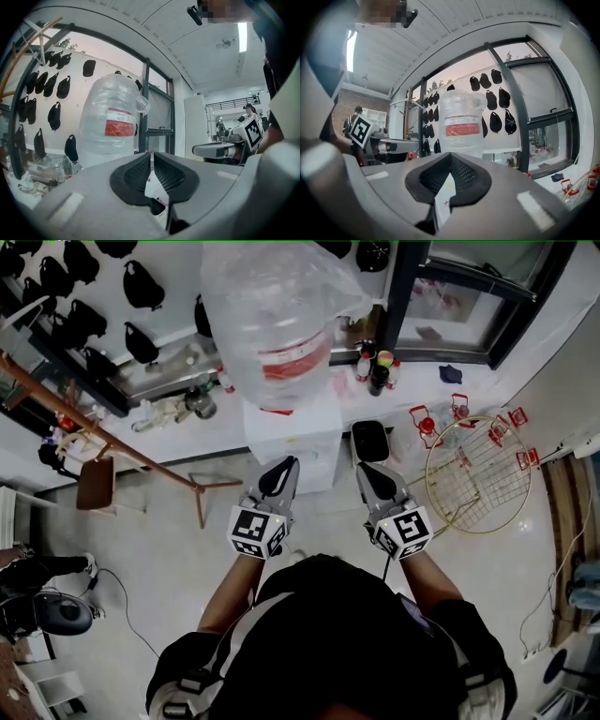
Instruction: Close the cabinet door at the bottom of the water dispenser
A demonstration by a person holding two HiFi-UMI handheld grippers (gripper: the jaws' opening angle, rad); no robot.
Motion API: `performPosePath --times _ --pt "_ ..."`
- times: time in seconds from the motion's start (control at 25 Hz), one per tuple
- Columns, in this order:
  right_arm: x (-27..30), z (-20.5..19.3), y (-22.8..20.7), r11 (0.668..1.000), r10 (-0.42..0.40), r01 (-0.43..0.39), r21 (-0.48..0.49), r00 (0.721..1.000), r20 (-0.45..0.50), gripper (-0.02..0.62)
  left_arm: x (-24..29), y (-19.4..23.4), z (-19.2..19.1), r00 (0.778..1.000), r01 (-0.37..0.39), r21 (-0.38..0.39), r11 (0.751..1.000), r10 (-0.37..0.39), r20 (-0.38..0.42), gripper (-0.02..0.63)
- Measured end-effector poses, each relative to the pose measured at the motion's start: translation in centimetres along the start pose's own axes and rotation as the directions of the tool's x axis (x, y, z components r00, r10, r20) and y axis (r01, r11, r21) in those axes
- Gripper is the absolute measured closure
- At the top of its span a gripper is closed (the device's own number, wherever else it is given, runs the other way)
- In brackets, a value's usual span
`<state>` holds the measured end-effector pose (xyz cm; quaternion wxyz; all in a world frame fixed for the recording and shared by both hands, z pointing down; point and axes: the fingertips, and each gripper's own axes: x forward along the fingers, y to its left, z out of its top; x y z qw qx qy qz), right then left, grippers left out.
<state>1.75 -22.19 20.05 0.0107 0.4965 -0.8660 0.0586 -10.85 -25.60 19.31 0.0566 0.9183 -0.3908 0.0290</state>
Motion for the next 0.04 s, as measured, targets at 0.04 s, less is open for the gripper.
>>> performPosePath --times 0.04 --pt "-0.08 -0.06 -0.03 1.0 -0.001 0.001 -0.004 1.0 0.004 0.591 0.02 -0.11 -0.1 1.0 0.002 0.0 1.0 -0.002 -0.003 0.581"
